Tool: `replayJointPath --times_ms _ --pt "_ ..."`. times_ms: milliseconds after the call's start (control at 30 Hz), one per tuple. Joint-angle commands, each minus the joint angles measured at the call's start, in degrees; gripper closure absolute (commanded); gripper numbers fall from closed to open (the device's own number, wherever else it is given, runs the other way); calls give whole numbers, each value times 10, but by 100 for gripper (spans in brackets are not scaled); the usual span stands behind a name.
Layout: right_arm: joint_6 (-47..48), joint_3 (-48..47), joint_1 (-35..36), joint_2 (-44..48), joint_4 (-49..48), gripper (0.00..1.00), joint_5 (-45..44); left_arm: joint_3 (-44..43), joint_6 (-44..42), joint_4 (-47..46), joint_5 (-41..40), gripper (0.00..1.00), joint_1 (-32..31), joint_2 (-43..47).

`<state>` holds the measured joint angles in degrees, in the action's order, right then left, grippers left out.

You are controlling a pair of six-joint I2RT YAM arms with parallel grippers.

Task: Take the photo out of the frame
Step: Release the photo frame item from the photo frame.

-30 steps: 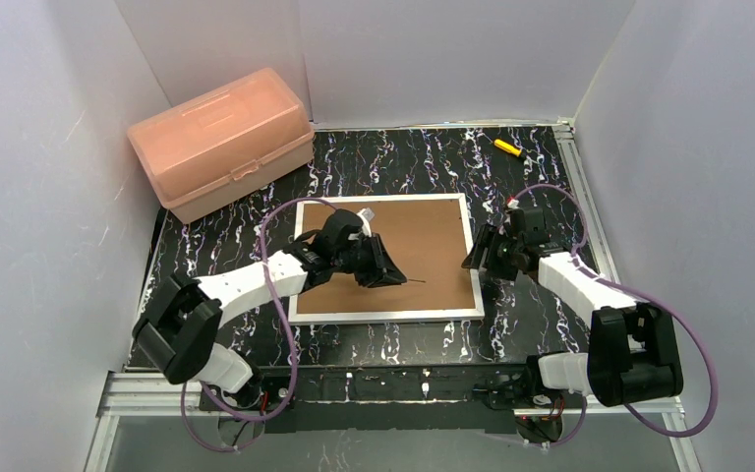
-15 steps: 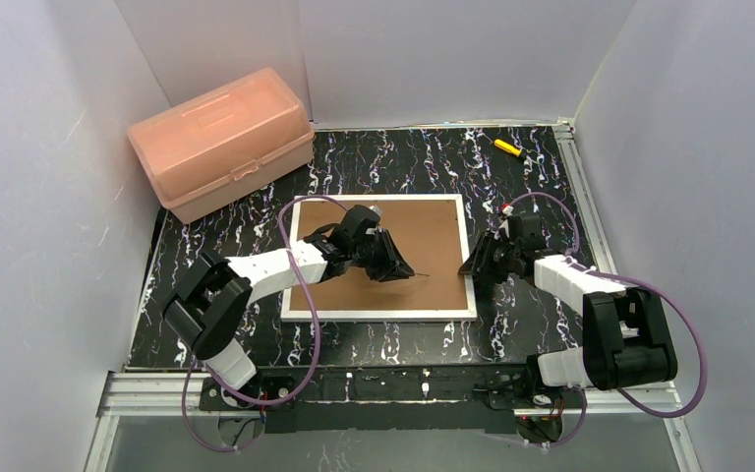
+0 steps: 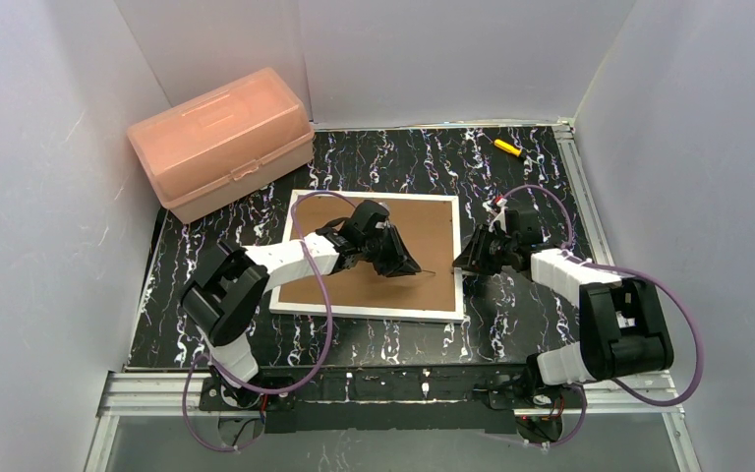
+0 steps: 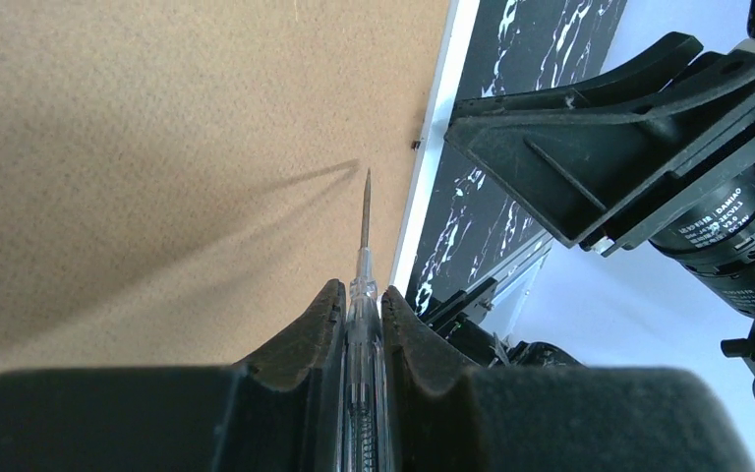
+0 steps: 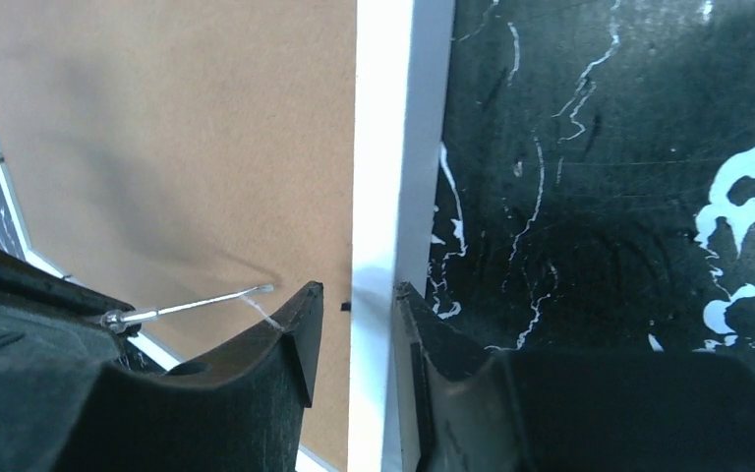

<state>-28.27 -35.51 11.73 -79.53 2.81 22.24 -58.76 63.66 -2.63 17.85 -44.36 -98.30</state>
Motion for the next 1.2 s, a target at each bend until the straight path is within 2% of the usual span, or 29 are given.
replayJointPath --times_ms 0,133,267,767,1000,1167 --pt "-6 -21 -1 -20 -23 65 -3 -31 -6 12 15 100 -2 -12" --pt "-2 -20 -2 -29 -23 78 -3 -45 -9 9 44 100 -1 -35" --pt "6 -18 -3 -37 -24 80 5 -60 -11 10 59 100 -1 -51" --pt "22 -21 -3 -59 -47 73 52 -71 -14 4 79 100 -1 -75" --pt "30 -22 -3 -57 -41 72 47 -77 -68 49 32 100 0 -55" --pt "34 -23 -3 -59 -40 72 49 -73 -110 29 41 100 2 -51"
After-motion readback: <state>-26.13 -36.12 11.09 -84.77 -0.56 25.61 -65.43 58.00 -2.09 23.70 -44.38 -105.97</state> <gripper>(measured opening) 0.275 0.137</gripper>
